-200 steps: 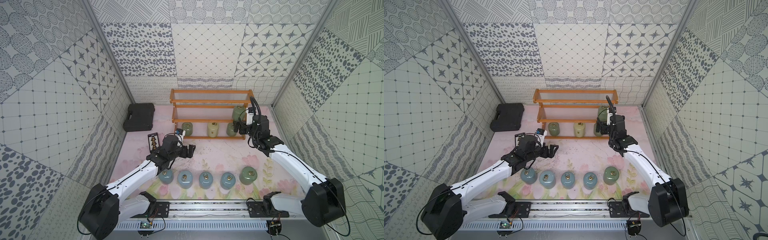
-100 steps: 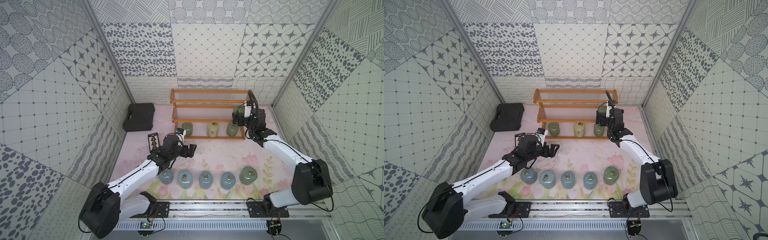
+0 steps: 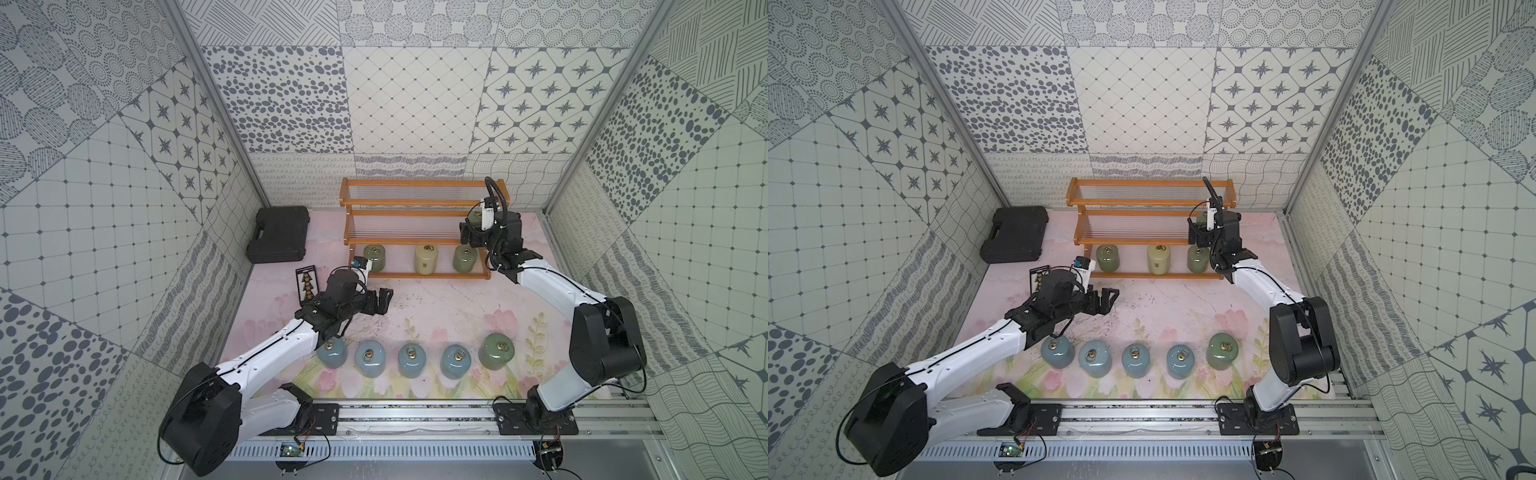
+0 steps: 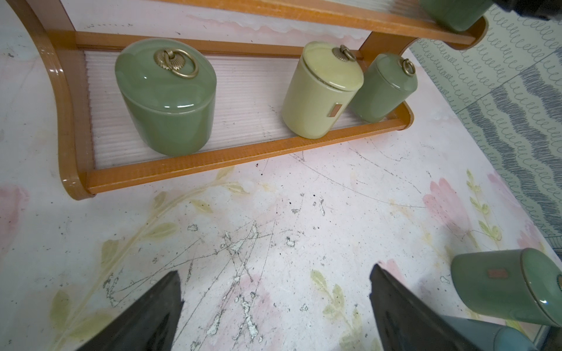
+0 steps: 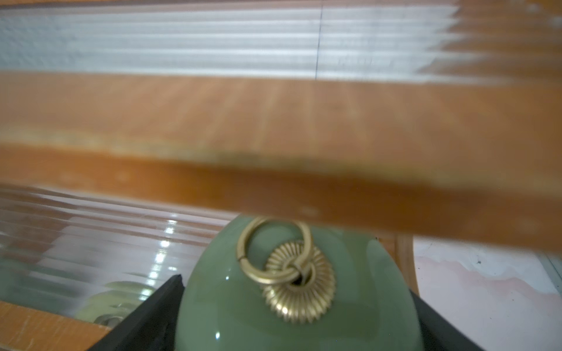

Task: Remove the tea canisters from the shelf
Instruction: Pick up the tea canister from the shelf.

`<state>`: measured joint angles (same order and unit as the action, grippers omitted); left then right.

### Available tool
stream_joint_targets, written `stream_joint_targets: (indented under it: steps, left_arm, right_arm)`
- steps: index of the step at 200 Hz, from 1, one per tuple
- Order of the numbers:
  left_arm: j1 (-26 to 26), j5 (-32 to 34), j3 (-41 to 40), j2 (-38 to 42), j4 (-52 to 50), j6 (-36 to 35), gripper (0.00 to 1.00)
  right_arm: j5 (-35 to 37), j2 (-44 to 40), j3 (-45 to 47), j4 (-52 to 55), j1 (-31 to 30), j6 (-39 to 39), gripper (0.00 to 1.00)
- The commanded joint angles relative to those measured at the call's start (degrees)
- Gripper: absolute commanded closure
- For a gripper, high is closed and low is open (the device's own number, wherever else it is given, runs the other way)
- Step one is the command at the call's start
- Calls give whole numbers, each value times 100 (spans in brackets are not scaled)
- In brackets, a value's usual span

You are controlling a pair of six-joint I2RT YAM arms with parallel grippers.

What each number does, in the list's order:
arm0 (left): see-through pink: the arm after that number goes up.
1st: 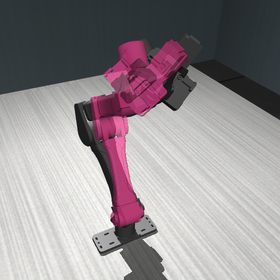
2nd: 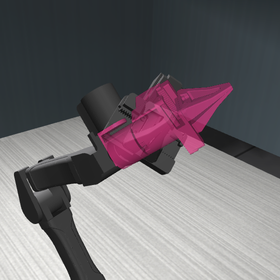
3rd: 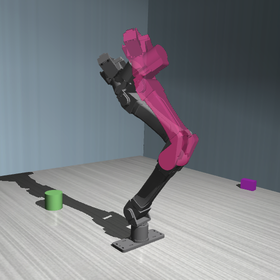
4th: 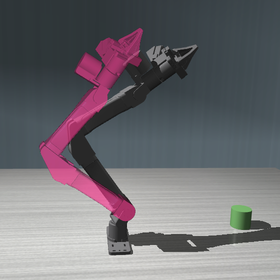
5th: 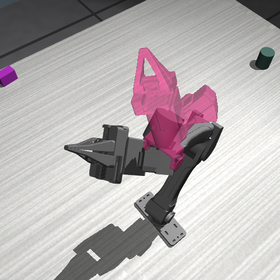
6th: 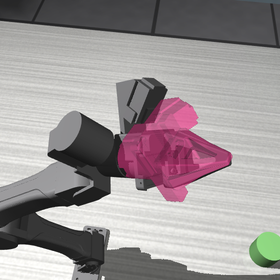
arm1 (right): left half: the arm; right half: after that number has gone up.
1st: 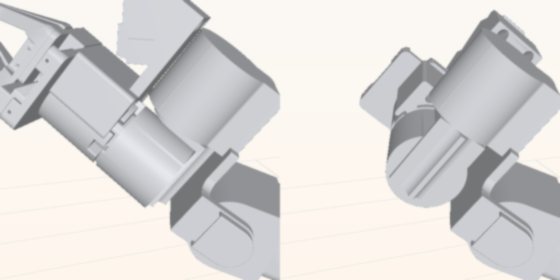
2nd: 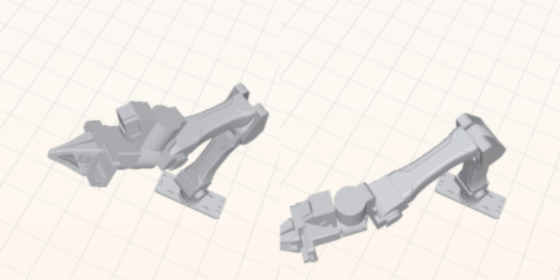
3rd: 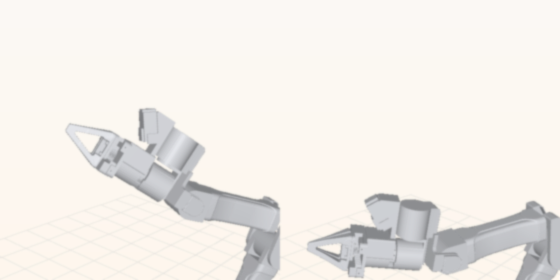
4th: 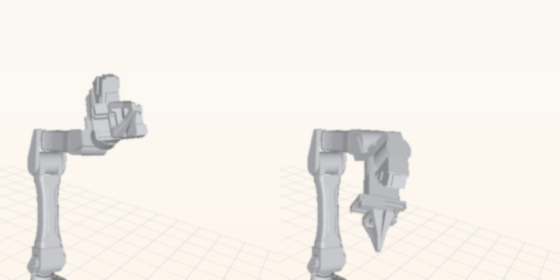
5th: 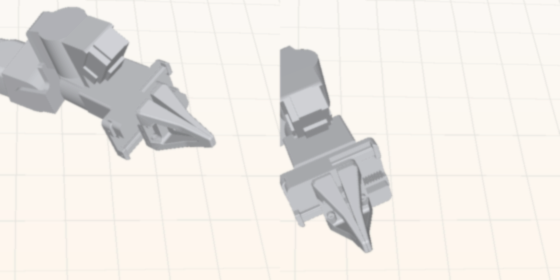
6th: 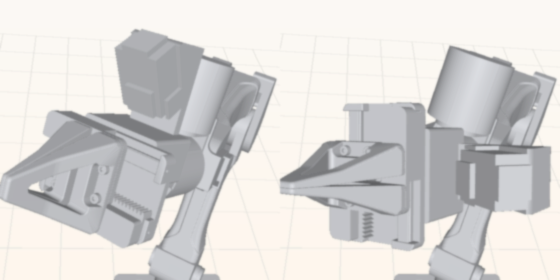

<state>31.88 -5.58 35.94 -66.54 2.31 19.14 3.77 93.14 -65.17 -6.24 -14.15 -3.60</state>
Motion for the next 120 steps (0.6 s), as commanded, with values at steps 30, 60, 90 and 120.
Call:
stream_joint_targets:
  steps: [30,60,90,120]
  left_arm:
    - [20,-106,44,15,207,72,0]
    - [20,-101,44,18,201,90,0]
    - [20,-105,71,5,205,96,0]
    - [18,-112,97,-17,202,108,0]
  right_arm:
    - [-130,187,-270,-271,18,248,7]
    - [-155,170,-242,-292,18,319,18]
    - [-248,110,-218,-278,18,379,26]
    - [-436,14,-165,-222,18,386,32]
